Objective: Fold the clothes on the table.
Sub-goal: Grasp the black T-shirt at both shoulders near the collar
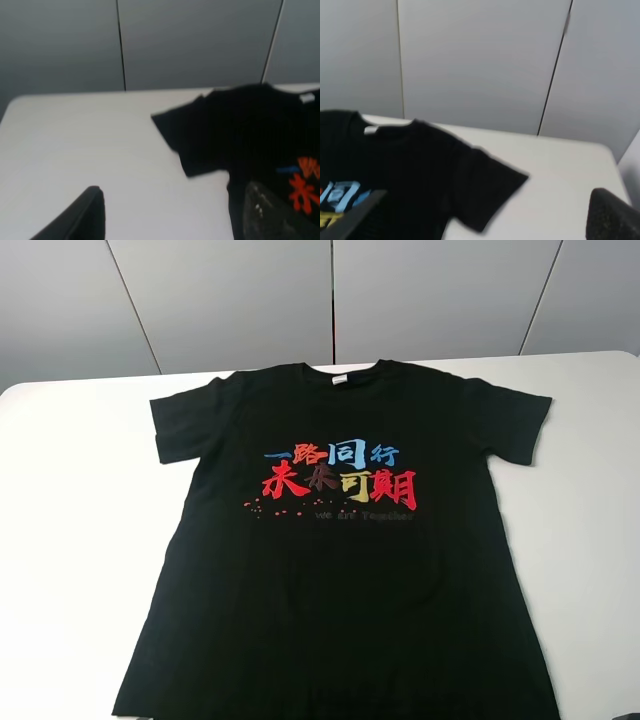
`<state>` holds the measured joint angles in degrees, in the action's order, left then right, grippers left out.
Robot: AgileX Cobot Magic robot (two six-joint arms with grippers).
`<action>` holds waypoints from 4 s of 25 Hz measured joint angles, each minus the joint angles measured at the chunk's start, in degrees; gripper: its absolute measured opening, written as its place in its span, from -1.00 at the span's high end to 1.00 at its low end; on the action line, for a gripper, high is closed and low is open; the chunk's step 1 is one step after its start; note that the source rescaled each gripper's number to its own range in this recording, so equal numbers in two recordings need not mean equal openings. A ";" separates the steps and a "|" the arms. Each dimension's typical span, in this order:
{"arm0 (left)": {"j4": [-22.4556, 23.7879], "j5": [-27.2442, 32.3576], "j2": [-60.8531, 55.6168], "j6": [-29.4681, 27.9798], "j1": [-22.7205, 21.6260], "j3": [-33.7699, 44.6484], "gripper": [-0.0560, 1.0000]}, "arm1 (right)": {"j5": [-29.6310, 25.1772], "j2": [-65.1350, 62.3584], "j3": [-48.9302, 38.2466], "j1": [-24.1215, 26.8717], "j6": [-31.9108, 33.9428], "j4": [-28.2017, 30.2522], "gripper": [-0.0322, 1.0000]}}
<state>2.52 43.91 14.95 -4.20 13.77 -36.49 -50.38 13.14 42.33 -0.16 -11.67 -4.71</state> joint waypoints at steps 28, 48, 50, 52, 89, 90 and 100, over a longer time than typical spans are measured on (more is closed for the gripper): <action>-3.33 12.69 91.21 53.20 16.82 -40.17 -0.94 | -13.28 82.25 29.80 -9.45 -48.61 -1.75 -0.87; 5.12 7.17 105.02 54.77 21.94 -40.55 -0.94 | 1.79 97.80 23.24 -11.08 -53.78 -1.91 -1.00; 7.16 7.05 106.39 54.64 22.04 -40.55 -0.94 | 2.06 98.01 23.16 -11.08 -54.39 -2.30 -1.00; 7.92 6.84 107.52 54.30 22.04 -40.71 -0.94 | 2.33 98.16 23.16 -11.08 -54.76 -2.43 -1.00; 5.37 8.60 112.51 57.69 22.04 -45.83 -0.94 | 6.33 105.81 22.79 -11.08 -56.30 -5.25 -0.96; 5.37 8.60 112.51 57.69 22.04 -45.83 -0.94 | 7.03 105.81 22.50 -11.13 -56.30 -4.90 -0.96; 5.37 8.38 112.64 57.69 22.04 -45.83 -0.94 | 16.09 104.09 15.75 -11.58 -51.36 -2.28 -0.75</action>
<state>7.89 52.28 127.59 53.49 35.81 -82.33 -34.29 117.23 58.08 -11.74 -63.03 -6.99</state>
